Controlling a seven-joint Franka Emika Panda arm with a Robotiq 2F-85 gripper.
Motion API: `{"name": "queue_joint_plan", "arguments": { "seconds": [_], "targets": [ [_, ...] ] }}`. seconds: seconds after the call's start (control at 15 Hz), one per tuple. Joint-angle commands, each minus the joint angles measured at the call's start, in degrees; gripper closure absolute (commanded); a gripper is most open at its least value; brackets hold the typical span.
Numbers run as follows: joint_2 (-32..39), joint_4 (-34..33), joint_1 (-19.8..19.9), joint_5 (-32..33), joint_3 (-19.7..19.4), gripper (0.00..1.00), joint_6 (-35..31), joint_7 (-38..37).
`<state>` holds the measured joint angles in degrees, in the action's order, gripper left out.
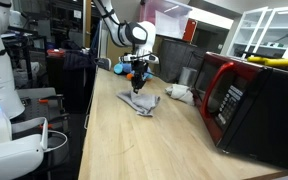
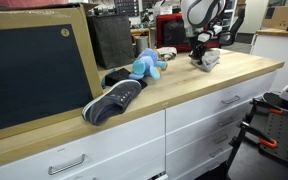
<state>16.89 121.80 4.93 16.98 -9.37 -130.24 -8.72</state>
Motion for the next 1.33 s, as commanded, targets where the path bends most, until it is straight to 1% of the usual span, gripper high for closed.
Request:
{"name": "queue_joint_plan", "arguments": {
  "seconds": [0.0,0.33,0.53,0.73,1.0,1.27],
  "targets": [
    [-0.8,0.1,-0.5,1.0,0.8,1.0,7.1,5.5],
    [-0.7,2.0,-1.0,3.7,2.3,1.0,9.3,10.4],
    [-1.8,1.8,-0.2,3.2,2.6,1.0,9.3,14.4],
    [-2.7,0.8,1.0,2.3,1.7,1.0,7.4,13.7],
    [-4.2,0.3,2.9,1.7,1.1,1.0,7.5,14.5],
    [-5.2,0.3,3.9,1.3,0.8,1.0,7.2,14.6]
  ]
}}
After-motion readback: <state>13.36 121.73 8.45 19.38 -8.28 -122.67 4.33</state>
